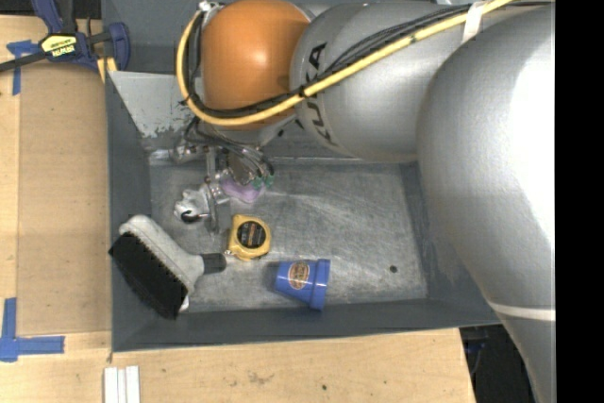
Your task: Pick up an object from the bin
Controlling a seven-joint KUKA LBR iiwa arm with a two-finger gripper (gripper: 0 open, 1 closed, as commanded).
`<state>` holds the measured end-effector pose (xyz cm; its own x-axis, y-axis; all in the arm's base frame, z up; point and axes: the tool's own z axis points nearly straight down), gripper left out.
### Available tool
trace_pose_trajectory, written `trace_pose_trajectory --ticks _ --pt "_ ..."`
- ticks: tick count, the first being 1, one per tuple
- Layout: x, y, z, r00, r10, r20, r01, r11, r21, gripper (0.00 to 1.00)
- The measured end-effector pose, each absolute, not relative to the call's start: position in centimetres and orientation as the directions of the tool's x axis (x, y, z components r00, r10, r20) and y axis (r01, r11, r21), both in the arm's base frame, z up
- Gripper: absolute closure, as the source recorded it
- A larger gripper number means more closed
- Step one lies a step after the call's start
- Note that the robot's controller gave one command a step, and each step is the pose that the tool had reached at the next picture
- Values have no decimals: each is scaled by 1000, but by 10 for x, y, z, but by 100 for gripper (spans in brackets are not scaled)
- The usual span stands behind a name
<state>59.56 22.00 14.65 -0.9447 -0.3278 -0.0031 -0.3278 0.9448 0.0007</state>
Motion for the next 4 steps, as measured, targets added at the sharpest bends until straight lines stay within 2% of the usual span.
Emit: trace_pose_trajectory --ticks 1,2,3,4 --pt "596 220 147 -945 -327 -4 -327 945 1 0" --pt "596 219 144 -878 -478 -3 -478 878 0 0" --pt "618 217 106 -712 -702 -8 -702 712 -3 0" --pt "623 215 92 -827 -563 -3 -563 827 1 0"
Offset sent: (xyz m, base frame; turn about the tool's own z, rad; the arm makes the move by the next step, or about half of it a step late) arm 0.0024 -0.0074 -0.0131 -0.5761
